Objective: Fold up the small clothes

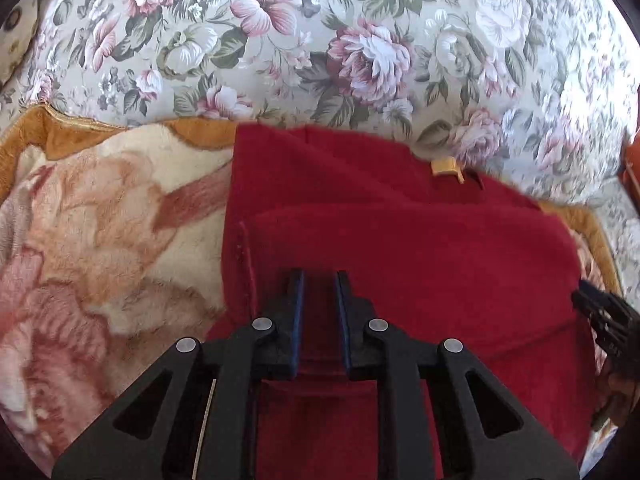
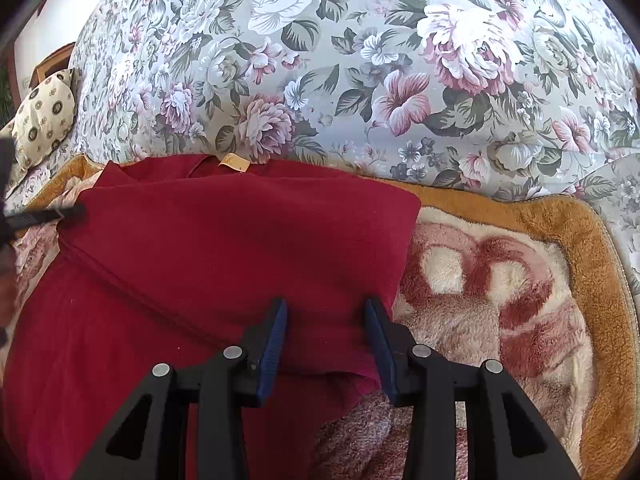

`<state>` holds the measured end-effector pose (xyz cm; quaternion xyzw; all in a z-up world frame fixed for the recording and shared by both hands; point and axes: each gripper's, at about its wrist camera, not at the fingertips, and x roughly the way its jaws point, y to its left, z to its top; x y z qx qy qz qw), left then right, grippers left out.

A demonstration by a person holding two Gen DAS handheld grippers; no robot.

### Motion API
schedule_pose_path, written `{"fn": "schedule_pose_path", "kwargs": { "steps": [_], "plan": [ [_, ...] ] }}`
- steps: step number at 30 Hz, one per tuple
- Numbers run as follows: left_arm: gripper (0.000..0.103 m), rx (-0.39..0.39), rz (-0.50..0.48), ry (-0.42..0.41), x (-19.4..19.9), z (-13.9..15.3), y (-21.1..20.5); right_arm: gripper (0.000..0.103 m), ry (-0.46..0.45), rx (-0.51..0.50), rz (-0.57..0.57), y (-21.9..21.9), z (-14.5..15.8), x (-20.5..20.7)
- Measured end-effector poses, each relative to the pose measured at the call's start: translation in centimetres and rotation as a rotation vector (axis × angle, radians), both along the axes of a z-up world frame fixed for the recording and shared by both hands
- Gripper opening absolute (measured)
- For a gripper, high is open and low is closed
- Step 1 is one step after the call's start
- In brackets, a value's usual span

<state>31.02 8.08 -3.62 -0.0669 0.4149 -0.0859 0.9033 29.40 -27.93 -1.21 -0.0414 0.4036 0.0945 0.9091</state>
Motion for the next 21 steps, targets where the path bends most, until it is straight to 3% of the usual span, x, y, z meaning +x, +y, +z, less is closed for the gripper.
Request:
{"fn": "schedule_pose_path", "kwargs": {
  "steps": [2, 4, 6, 8, 10, 12, 14, 15, 16, 17, 18, 21],
  "plan": [
    [0.014, 0.021, 0.035, -0.019, 0.1, -0.1, -0.4, 0.039, 0.008, 0.002, 0.001, 0.0, 0.2, 0.0],
    [0.022, 0.030, 0.044, -0.038, 0.2, -0.1, -0.9, 0.039, 0.014, 0.011, 0.017, -0.1, 1.1, 0.0],
    [0.041, 0.031, 0.025, -0.066, 0.1, 0.0, -1.7, 0.039, -0.032, 0.050, -0.005, -0.8, 2.9, 0.5],
    [0.048, 0.052, 0.009, -0.079, 0.0, 0.1, -2.4, 0.039, -0.088, 0.101, -0.059, -1.5, 4.9, 1.7],
    [0.048, 0.088, 0.011, -0.087, -0.4, 0.0, -3.1, 0.039, -0.051, 0.151, -0.046, -1.0, 5.2, 4.0],
    [0.048, 0.069, 0.009, -0.092, -0.5, 0.0, -2.8, 0.039, 0.019, 0.134, 0.006, 0.6, 4.2, 6.4],
    [0.048, -0.002, 0.007, -0.098, -0.7, 0.1, -1.8, 0.039, 0.054, 0.036, -0.002, 1.3, 2.7, 8.0],
    [0.048, -0.042, 0.005, -0.099, -0.8, 0.2, -1.2, 0.039, 0.091, -0.051, -0.056, 0.9, 1.3, 8.8],
    [0.048, -0.067, 0.004, -0.099, -0.8, 0.2, -1.0, 0.040, 0.147, -0.073, -0.090, -0.2, -0.2, 9.5],
    [0.048, -0.091, 0.003, -0.099, -0.8, 0.1, -0.7, 0.041, 0.116, 0.043, -0.081, -1.9, -0.4, 9.2],
    [0.048, -0.115, 0.003, -0.096, -0.7, 0.1, -0.4, 0.041, 0.118, 0.084, -0.081, -2.5, -0.5, 9.1],
    [0.048, -0.125, 0.004, -0.098, -0.8, 0.1, -0.4, 0.041, 0.107, 0.054, -0.074, -1.9, -0.2, 8.9]
  ]
}}
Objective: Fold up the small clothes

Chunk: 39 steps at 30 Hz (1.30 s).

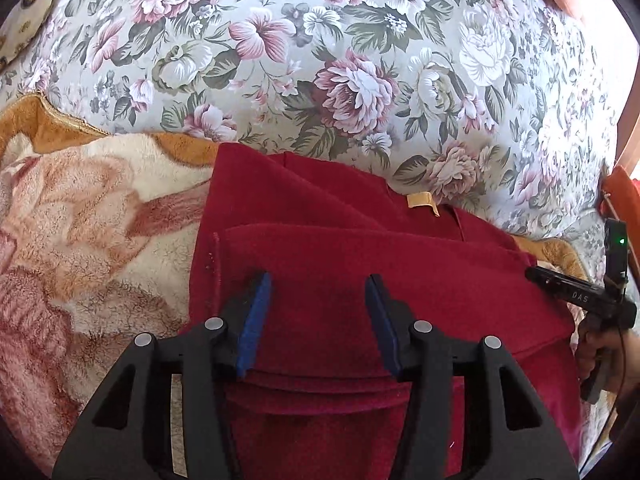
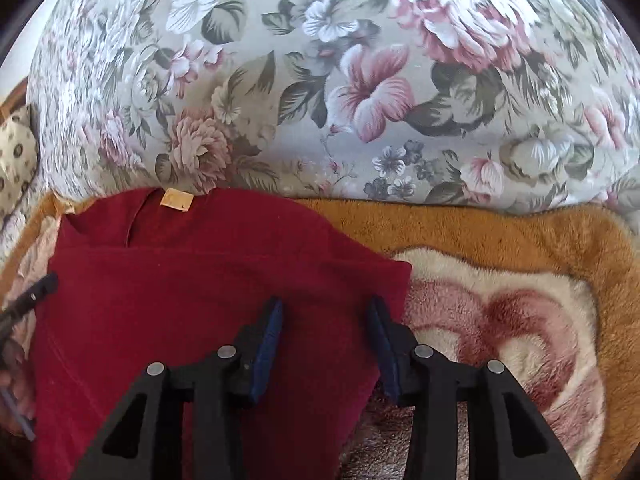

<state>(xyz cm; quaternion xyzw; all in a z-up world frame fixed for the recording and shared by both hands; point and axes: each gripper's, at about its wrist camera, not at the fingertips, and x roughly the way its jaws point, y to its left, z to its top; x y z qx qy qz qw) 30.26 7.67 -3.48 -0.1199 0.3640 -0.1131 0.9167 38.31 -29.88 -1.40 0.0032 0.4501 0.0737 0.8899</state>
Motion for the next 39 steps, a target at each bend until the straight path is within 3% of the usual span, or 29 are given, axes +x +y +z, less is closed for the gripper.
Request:
{"fn": "schedule_pose_path", "kwargs": {
  "steps": [4, 8, 12, 13, 18, 20, 22, 25, 28, 30, 32, 34, 36, 39],
  "plan": [
    [0.048, 0.009, 0.005, 0.001, 0.0, 0.0, -0.1, 0.040, -0.039, -0.052, -0.031, 1.1, 2.4, -1.3],
    [0.048, 0.031, 0.008, -0.001, 0.1, 0.0, -0.3, 0.040, -0.123, -0.009, 0.117, 3.3, 5.0, -6.4],
    [0.048, 0.015, 0.005, 0.000, 0.2, 0.0, -0.3, 0.041, -0.033, -0.079, 0.127, 4.0, 1.0, -8.5],
    [0.048, 0.015, 0.004, 0.001, 0.2, -0.1, -0.2, 0.041, -0.096, -0.050, 0.127, 3.6, 0.6, -9.1],
    [0.048, 0.022, 0.008, 0.008, 0.5, 0.0, -0.3, 0.041, -0.123, -0.128, 0.124, 5.0, 0.1, -9.4],
    [0.048, 0.062, 0.001, 0.032, 0.9, 0.5, -0.8, 0.041, -0.125, -0.128, 0.124, 5.2, 0.0, -9.4],
    [0.048, 0.152, -0.032, 0.081, 0.9, 1.5, -1.3, 0.041, -0.115, -0.110, 0.130, 5.0, 0.1, -9.3],
    [0.049, 0.213, -0.040, 0.110, -2.4, 3.6, -1.0, 0.041, -0.063, -0.094, 0.073, 3.5, 2.8, -11.2],
    [0.049, 0.235, -0.048, 0.077, -8.6, 5.0, 0.5, 0.042, -0.126, 0.028, 0.045, 1.8, 6.5, -17.2],
    [0.049, 0.231, -0.056, 0.055, -13.5, 5.3, 1.8, 0.042, -0.131, 0.068, 0.074, 1.3, 7.2, -21.2],
    [0.049, 0.198, -0.055, 0.053, -17.5, 5.2, 3.1, 0.042, -0.121, 0.093, 0.123, 1.1, 7.1, -25.7],
    [0.057, 0.155, -0.061, 0.062, -20.8, 4.8, 4.3, 0.042, -0.103, 0.135, 0.145, 0.9, 6.3, -30.0],
    [0.064, 0.112, -0.068, 0.057, -24.0, 4.0, 5.4, 0.042, -0.081, 0.190, 0.146, 0.6, 5.5, -33.1],
    [0.064, 0.064, -0.075, 0.073, -27.5, 2.0, 6.5, 0.042, -0.029, 0.254, 0.103, 0.1, 3.8, -36.2]
  ]
}}
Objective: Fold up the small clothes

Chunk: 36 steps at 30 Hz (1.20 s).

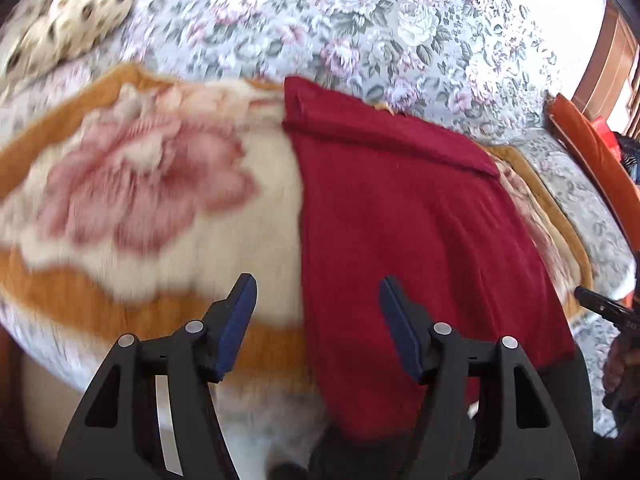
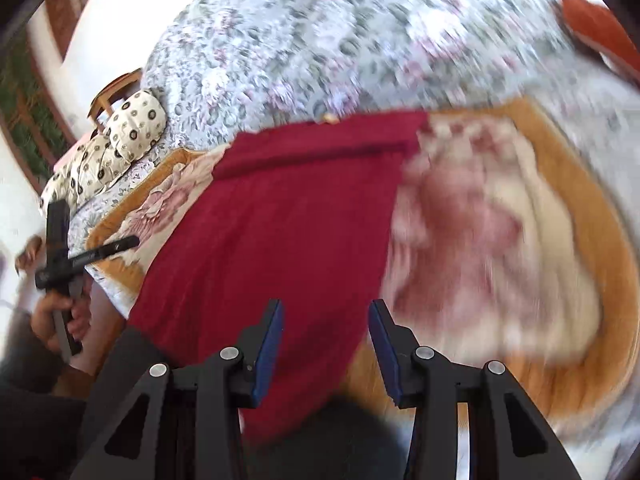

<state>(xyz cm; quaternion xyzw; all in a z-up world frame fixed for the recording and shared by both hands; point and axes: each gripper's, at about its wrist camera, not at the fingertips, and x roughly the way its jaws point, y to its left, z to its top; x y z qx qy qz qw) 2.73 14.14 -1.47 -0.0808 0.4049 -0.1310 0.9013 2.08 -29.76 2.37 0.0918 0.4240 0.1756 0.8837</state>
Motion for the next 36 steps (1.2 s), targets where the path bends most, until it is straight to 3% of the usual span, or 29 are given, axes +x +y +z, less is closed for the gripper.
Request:
{"fn": "schedule_pose_path", "kwargs": {
  "steps": [7, 11, 15, 18, 22, 25, 27, 28, 29, 33, 36],
  "plan": [
    [0.064, -0.043, -0.022, 0.089, -2.6, -4.9, 0.0, 0.042, 0.170, 0.111, 0.013, 0.2, -4.1, -2.3],
    [0.064, -0.159, -0.019, 0.143, -1.8, -5.9, 0.9, 0.042, 0.166, 0.079, 0.044, 1.2, -4.4, -1.7],
    [0.068, -0.214, -0.038, 0.177, -1.2, -5.9, 1.2, 0.042, 0.164, 0.045, 0.095, 2.2, -4.7, -0.9],
    [0.068, -0.245, -0.048, 0.190, -0.9, -5.5, 1.2, 0.033, 0.153, 0.094, 0.089, 1.8, -4.8, -0.9],
    [0.067, -0.262, -0.114, 0.185, -1.3, -5.2, 0.0, 0.030, 0.153, 0.171, 0.075, 0.9, -5.1, -1.3],
    [0.055, -0.291, -0.130, 0.191, -1.1, -5.3, -0.3, 0.030, 0.145, 0.189, 0.074, 0.6, -5.2, -1.5],
    [0.036, -0.302, -0.118, 0.204, -0.8, -5.4, -0.1, 0.028, 0.138, 0.185, 0.082, 0.6, -5.1, -1.6],
    [0.028, -0.315, -0.121, 0.208, -0.9, -5.5, 0.1, 0.023, 0.137, 0.188, 0.090, 0.6, -5.1, -1.6],
    [0.012, -0.331, -0.127, 0.210, -0.9, -5.4, 0.3, 0.018, 0.133, 0.190, 0.106, 0.8, -4.9, -1.6],
    [0.007, -0.306, -0.127, 0.187, -1.5, -4.3, 0.3, 0.007, 0.112, 0.138, 0.120, 1.8, -4.3, -1.9],
    [0.006, -0.306, -0.113, 0.152, -2.4, -2.9, 0.5, 0.006, 0.088, 0.164, 0.101, 1.2, -3.5, -2.5]
  ]
}}
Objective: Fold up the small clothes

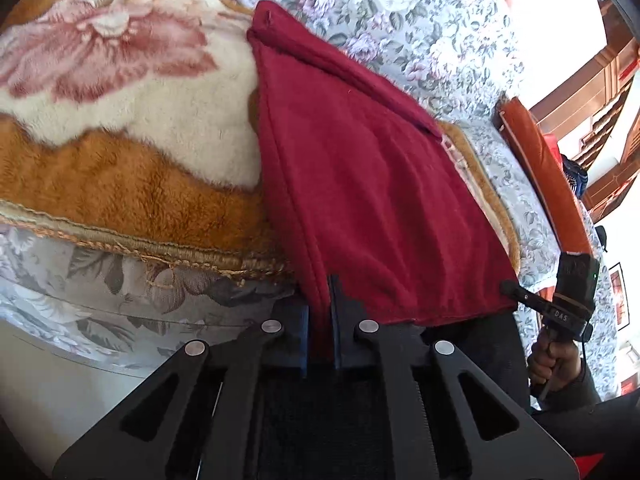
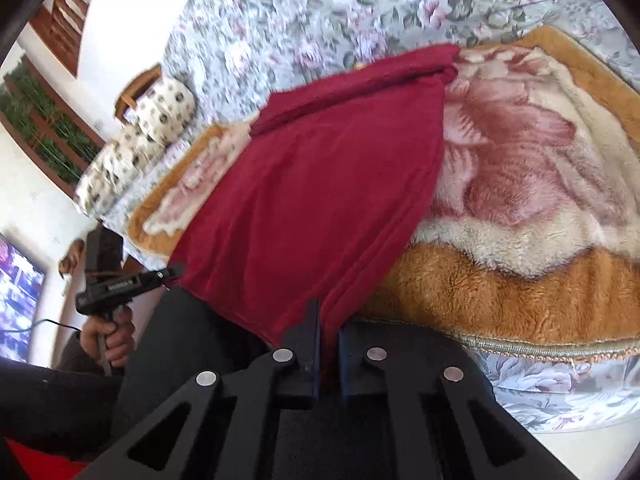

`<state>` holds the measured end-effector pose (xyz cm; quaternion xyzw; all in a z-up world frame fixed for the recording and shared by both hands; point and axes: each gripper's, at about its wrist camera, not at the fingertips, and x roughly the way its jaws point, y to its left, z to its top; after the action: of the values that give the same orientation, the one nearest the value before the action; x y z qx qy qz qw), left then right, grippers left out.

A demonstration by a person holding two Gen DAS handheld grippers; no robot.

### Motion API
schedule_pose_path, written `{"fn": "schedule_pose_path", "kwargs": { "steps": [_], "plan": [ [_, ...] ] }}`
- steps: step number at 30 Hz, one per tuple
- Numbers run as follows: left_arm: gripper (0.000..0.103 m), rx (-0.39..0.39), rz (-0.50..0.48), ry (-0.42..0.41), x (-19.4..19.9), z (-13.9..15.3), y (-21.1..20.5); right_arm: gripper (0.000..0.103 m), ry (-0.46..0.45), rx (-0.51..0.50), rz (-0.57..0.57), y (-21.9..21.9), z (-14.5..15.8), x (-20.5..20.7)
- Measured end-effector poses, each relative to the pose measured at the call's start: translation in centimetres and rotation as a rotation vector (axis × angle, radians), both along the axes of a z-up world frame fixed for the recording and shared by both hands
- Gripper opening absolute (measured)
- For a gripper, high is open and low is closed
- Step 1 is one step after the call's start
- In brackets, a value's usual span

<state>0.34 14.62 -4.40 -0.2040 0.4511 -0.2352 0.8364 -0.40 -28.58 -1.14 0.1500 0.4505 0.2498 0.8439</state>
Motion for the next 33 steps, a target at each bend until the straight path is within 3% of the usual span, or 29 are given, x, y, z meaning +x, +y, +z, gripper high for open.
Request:
{"fn": "schedule_pose_path", "kwargs": {
  "steps": [6, 9, 12, 17, 20, 23, 26, 30, 33],
  "plan": [
    [0.006, -0.108, -0.017, -0.089, -3.9, 3.7, 2.0, 0.006, -0.095, 0.033, -0.011, -2.0, 4.2, -3.8],
    [0.006, -0.125, -0.049, -0.130, -6.6, 5.7, 2.4, 0.005, -0.125, 0.047, 0.017, -2.5, 6.2, -6.1],
    [0.006, -0.140, -0.064, -0.142, -8.9, 6.8, 3.0, 0.005, -0.120, 0.039, 0.051, -2.6, 7.3, -8.5],
    [0.006, -0.167, -0.145, -0.154, -13.6, 8.4, 2.4, 0.005, -0.093, 0.103, 0.078, -3.3, 8.3, -13.0],
    [0.006, -0.186, -0.189, -0.171, -14.4, 9.6, 1.7, 0.005, -0.077, 0.158, 0.098, -4.2, 9.0, -15.4],
    [0.006, -0.223, -0.141, -0.200, -12.2, 10.5, 2.1, 0.005, -0.088, 0.215, 0.091, -5.2, 10.0, -15.5],
    [0.006, -0.267, -0.021, -0.211, -7.1, 11.4, 3.0, 0.005, -0.120, 0.292, 0.067, -5.9, 10.7, -12.1],
    [0.006, -0.198, 0.102, -0.220, 1.5, 13.3, 1.4, 0.005, -0.115, 0.435, 0.018, -5.5, 11.0, -3.6],
    [0.006, -0.162, 0.197, -0.164, 8.1, 13.6, 0.4, 0.005, -0.080, 0.545, -0.069, -5.1, 10.6, 3.5]
  ]
}}
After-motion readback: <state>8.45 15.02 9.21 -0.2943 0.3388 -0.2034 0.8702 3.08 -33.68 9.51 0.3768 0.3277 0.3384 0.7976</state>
